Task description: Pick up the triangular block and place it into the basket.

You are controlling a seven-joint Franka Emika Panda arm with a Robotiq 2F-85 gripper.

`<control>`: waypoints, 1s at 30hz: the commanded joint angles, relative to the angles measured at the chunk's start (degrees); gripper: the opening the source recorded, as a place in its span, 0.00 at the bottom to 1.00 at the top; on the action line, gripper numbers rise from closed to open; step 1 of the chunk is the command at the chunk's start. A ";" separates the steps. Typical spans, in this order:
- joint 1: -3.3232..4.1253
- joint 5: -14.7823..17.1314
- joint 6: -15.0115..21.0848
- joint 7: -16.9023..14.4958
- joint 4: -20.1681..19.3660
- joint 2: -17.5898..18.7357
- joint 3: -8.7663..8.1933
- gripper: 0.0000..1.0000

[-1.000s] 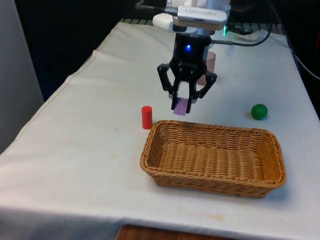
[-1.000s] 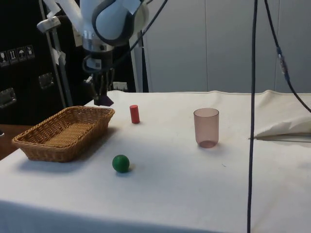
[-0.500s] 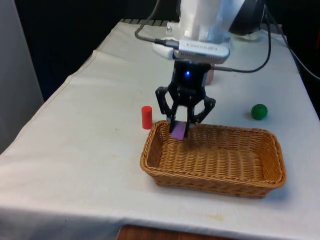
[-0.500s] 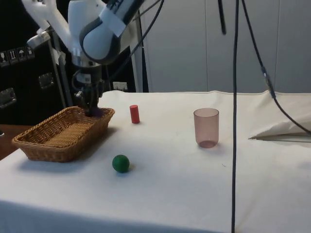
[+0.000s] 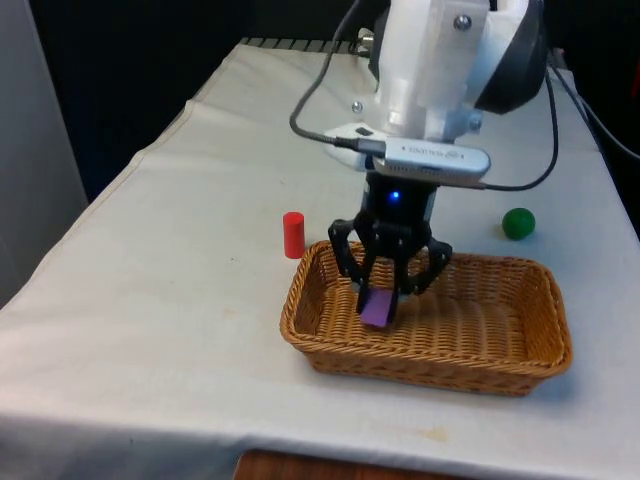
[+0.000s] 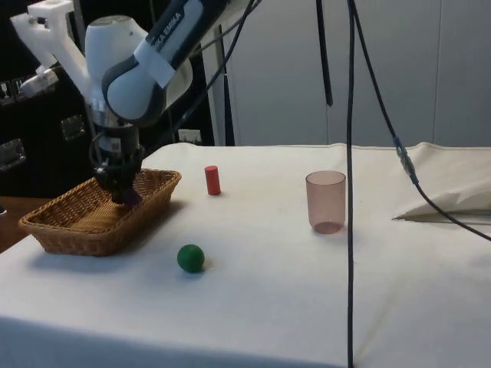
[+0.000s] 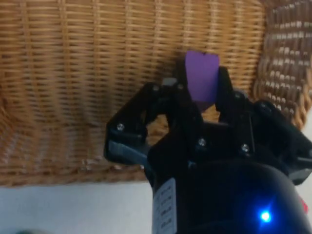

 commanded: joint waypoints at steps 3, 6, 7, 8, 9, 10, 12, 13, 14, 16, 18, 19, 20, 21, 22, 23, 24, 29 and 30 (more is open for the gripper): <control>-0.06 0.69 0.11 0.06 0.69 1.20 0.92 0.34; -0.23 0.86 0.11 -0.11 0.80 1.26 1.09 0.34; -0.34 0.97 0.17 -0.23 0.92 1.20 1.15 0.34; -0.40 1.03 0.17 -0.29 0.97 1.20 1.15 0.34; -0.40 1.09 0.17 -0.29 1.03 1.20 1.15 0.34; -0.52 1.20 0.23 -0.29 1.15 1.26 1.20 0.41; -0.17 0.80 0.23 0.11 1.15 1.32 0.69 0.50; -0.52 1.20 0.23 -0.34 1.20 1.20 1.20 0.50; -0.57 1.20 0.23 -0.34 1.26 1.20 1.20 0.54; -0.57 1.26 0.23 -0.34 1.26 1.20 1.20 0.63; -0.63 1.26 0.23 -0.34 1.32 1.20 1.20 0.72; -0.63 1.26 0.23 -0.34 1.32 1.20 1.20 0.81; -0.63 1.26 0.23 -0.34 1.32 1.20 1.20 0.86; -0.23 0.86 0.23 0.11 1.26 1.32 0.69 0.93; -0.63 1.26 0.23 -0.34 1.32 1.20 1.20 0.93; -0.63 1.26 0.23 -0.34 1.32 1.20 1.20 0.97; -0.63 1.26 0.23 -0.34 1.32 1.20 1.20 1.00; -0.17 0.86 0.11 0.11 1.38 0.97 0.69 1.00; -0.17 1.03 -1.03 -0.17 1.03 -0.29 0.92 1.00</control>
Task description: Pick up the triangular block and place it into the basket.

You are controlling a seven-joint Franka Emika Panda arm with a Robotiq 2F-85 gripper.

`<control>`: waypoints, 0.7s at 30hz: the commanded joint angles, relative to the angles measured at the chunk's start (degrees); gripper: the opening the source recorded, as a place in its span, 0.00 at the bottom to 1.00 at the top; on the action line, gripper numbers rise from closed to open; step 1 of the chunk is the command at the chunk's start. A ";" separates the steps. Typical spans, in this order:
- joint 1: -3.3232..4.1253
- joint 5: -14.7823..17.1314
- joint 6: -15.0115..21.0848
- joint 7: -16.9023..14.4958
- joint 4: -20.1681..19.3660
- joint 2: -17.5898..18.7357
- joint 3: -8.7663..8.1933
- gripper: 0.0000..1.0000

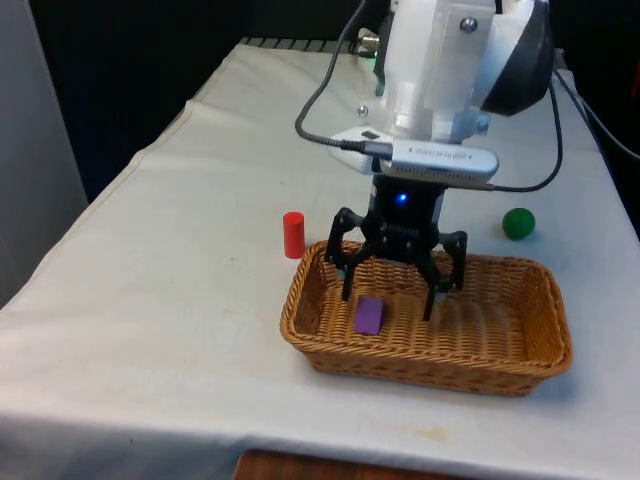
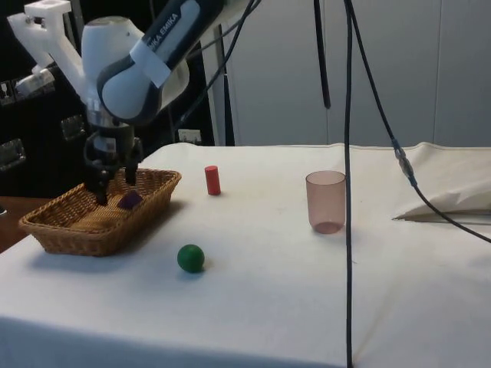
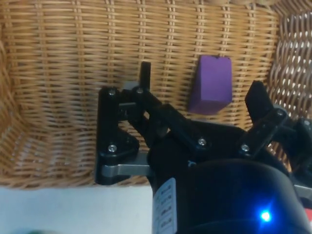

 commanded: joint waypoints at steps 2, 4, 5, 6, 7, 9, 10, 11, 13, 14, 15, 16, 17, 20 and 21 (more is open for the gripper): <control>0.11 0.11 -1.55 -0.23 -0.46 -1.55 0.17 1.00; 0.29 0.06 -2.92 -0.17 -0.57 -2.69 0.06 1.00; 0.29 0.06 -2.92 -0.17 -0.57 -2.69 0.06 1.00; 0.34 0.00 -3.27 -0.17 -0.57 -3.04 0.06 1.00; 0.46 0.00 -4.18 -0.23 -0.63 -3.72 0.00 1.00; 0.46 -0.06 -4.58 -0.23 -0.69 -4.07 0.00 1.00; 0.52 -0.06 -4.93 -0.23 -0.69 -4.35 0.00 1.00; 0.52 -0.06 -5.27 -0.23 -0.74 -4.70 0.00 1.00; 0.57 -0.06 -6.13 -0.29 -0.80 -5.33 0.00 1.00; 0.63 -0.06 -6.93 -0.34 -0.92 -5.96 0.00 1.00; 0.63 -0.06 -7.28 -0.40 -1.09 -6.36 0.00 1.00; 0.63 -0.06 -7.68 -0.40 -1.20 -6.70 0.00 1.00; 0.52 -0.06 -7.85 -0.34 -0.46 -6.13 0.00 1.00; 0.69 -0.06 -8.65 -0.57 -2.18 -8.08 0.00 1.00; 0.69 0.00 -8.82 -0.63 -2.64 -8.59 0.00 1.00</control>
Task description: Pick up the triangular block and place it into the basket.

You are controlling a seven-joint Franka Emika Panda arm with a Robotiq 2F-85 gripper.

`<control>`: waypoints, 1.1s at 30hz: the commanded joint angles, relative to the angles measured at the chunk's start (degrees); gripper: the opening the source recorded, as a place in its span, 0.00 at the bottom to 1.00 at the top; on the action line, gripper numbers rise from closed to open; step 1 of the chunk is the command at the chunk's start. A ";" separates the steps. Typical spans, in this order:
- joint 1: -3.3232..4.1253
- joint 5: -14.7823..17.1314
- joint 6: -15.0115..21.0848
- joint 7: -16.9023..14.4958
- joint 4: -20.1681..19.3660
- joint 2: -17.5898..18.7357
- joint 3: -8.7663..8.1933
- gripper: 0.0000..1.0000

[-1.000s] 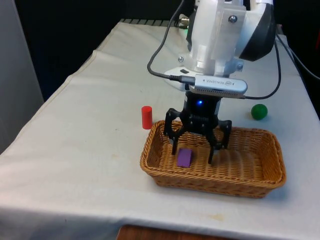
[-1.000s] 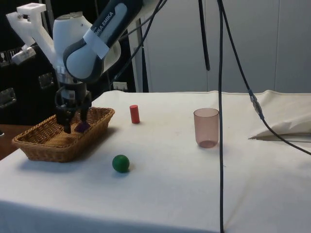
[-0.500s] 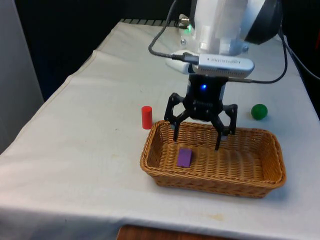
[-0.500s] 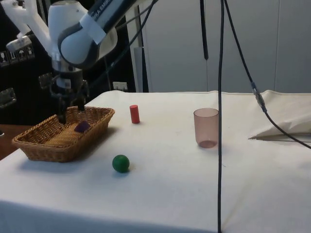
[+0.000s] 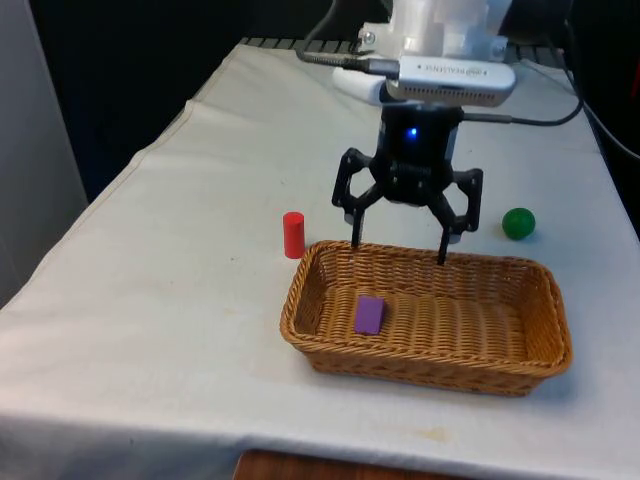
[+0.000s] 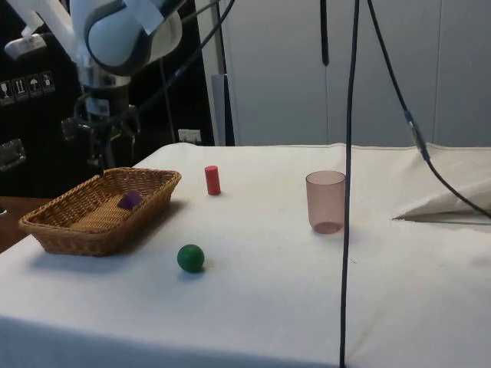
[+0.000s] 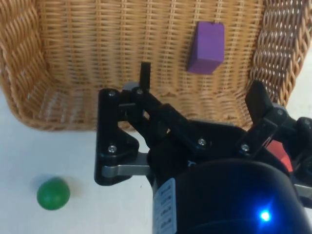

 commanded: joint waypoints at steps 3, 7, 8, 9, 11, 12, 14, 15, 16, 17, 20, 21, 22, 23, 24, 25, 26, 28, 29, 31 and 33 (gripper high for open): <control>0.23 0.11 0.06 -0.46 -3.95 -3.55 0.06 1.00; 0.34 0.11 0.11 -0.63 -6.07 -5.27 0.06 1.00; 0.34 0.11 0.17 -0.69 -6.70 -5.79 0.11 1.00; 0.40 0.06 0.17 -0.74 -7.39 -6.42 0.11 1.00; 0.57 0.06 0.11 -0.86 -9.40 -8.08 0.06 1.00; 0.63 0.00 0.11 -0.86 -10.03 -8.65 0.06 1.00; 0.46 0.00 -0.52 -0.80 -9.05 -8.02 0.06 1.00; 0.74 -0.06 0.00 -0.92 -11.34 -9.68 0.06 1.00; 0.80 -0.06 0.00 -0.92 -11.97 -10.20 0.06 1.00; 0.86 -0.11 -0.11 -0.92 -12.55 -10.71 0.00 1.00; 1.09 -0.29 -0.69 -1.03 -15.18 -13.01 0.00 1.00; 1.15 -0.34 -0.80 -1.03 -15.87 -13.52 0.00 1.00; 0.97 -0.17 -0.86 -0.97 -14.78 -12.66 0.06 1.00; 1.20 -0.34 -0.97 -1.09 -16.44 -14.04 0.00 1.00; 1.32 -0.40 -1.15 -1.15 -17.82 -15.18 0.06 1.00; 1.32 -0.40 -1.20 -1.15 -18.51 -15.70 0.06 1.00; 1.38 -0.40 -1.26 -1.20 -19.14 -16.21 0.06 1.00; 1.43 -0.40 -1.32 -1.26 -20.63 -17.42 0.11 1.00; 1.43 -0.40 -1.38 -1.32 -21.31 -17.93 0.17 1.00; 1.49 -0.40 -1.43 -1.38 -22.75 -19.02 0.23 1.00; 1.49 -0.34 -1.43 -1.43 -23.55 -19.65 0.29 1.00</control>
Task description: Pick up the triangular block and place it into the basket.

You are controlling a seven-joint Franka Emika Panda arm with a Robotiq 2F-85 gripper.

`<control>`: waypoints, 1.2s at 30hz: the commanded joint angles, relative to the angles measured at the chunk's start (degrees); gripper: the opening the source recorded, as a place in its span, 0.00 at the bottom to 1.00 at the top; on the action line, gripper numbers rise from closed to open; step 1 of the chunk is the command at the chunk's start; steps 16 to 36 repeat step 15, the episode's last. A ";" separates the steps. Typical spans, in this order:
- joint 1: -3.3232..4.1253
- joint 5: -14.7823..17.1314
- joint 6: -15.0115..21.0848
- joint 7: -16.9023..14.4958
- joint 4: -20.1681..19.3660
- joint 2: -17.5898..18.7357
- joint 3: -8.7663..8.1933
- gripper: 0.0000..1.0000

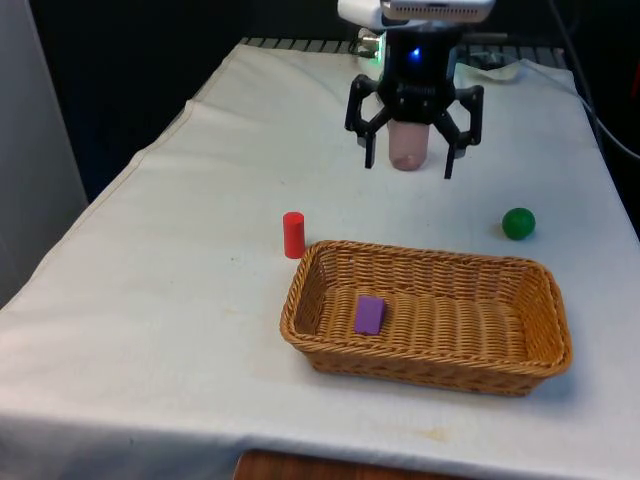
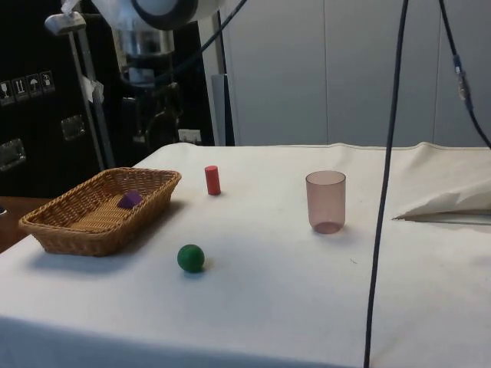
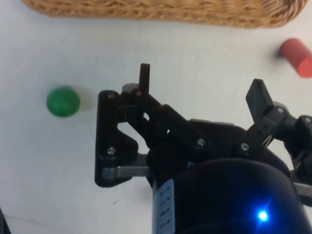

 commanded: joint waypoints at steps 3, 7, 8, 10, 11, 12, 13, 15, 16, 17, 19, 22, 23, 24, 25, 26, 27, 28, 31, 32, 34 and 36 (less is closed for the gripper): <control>0.17 -0.06 -0.06 -0.23 -3.38 -2.58 0.11 1.00; 0.06 0.00 0.00 -0.34 -5.50 -3.95 0.23 1.00; 0.17 -0.06 0.23 -0.52 -6.93 -5.04 0.29 1.00; 0.17 -0.06 0.34 -0.63 -8.42 -6.13 0.34 1.00; 0.17 -0.06 0.34 -0.69 -9.11 -6.59 0.40 1.00; 0.17 -0.06 0.40 -0.74 -9.68 -7.05 0.40 1.00; 0.17 -0.06 0.40 -0.80 -10.43 -7.56 0.46 1.00; 0.17 -0.06 0.52 -0.92 -11.69 -8.42 0.52 1.00; 0.17 -0.06 0.52 -0.92 -11.69 -8.42 0.52 1.00; 0.17 -0.06 0.52 -0.92 -11.69 -8.42 0.52 1.00; 0.17 -0.06 0.52 -0.92 -11.69 -8.42 0.52 1.00; 0.17 -0.06 0.52 -0.92 -11.69 -8.42 0.52 1.00; 0.17 -0.06 0.52 -0.92 -11.69 -8.42 0.52 1.00; 0.17 -0.06 0.52 -0.92 -11.69 -8.42 0.52 1.00; 0.17 -0.06 0.52 -0.92 -11.69 -8.42 0.52 1.00; 0.17 -0.06 0.52 -0.92 -11.69 -8.42 0.52 1.00; 0.17 -0.06 0.52 -0.92 -11.69 -8.42 0.52 1.00; 0.17 -0.06 0.52 -0.92 -11.69 -8.42 0.52 1.00; 0.17 -0.06 0.52 -0.92 -11.69 -8.42 0.52 1.00; 0.17 -0.06 0.52 -0.92 -11.69 -8.42 0.52 1.00; 0.17 -0.06 0.52 -0.92 -11.69 -8.42 0.52 1.00; 0.17 -0.06 0.52 -0.92 -11.69 -8.42 0.52 1.00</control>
